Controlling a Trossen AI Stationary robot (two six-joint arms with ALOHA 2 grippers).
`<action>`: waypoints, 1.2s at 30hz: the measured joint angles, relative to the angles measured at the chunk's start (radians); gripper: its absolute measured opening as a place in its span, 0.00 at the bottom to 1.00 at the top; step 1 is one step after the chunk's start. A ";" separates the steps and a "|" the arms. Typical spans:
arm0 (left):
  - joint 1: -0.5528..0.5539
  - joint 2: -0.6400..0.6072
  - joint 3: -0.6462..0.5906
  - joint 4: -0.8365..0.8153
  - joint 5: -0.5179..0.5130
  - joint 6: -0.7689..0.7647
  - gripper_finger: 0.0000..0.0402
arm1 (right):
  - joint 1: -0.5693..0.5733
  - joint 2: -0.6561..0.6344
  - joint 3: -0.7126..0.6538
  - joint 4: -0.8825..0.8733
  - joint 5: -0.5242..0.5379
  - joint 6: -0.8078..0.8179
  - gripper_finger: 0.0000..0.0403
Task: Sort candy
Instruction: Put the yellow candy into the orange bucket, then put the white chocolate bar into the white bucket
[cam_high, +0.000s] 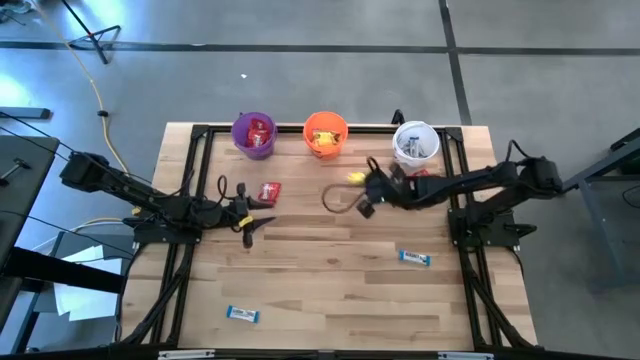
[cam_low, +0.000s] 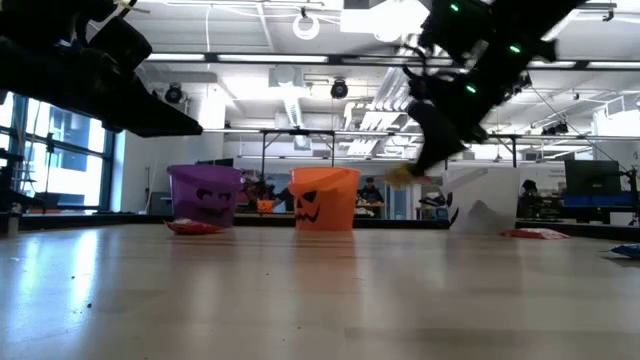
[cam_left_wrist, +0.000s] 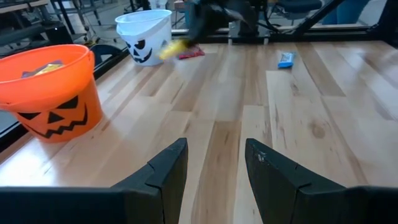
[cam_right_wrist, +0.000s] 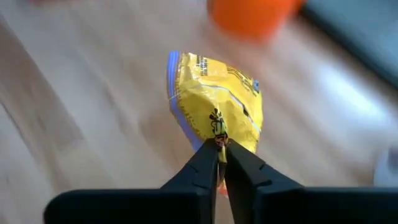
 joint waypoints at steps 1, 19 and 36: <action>-0.004 0.000 0.000 0.000 0.000 0.000 0.37 | -0.015 0.007 0.029 0.024 0.000 -0.050 0.04; -0.016 0.000 0.000 0.000 0.000 0.018 0.37 | -0.422 0.493 0.685 0.021 -0.288 -0.557 0.00; -0.028 0.000 0.000 -0.013 0.051 0.091 0.36 | -0.450 0.556 0.805 -0.134 -0.360 -0.599 0.39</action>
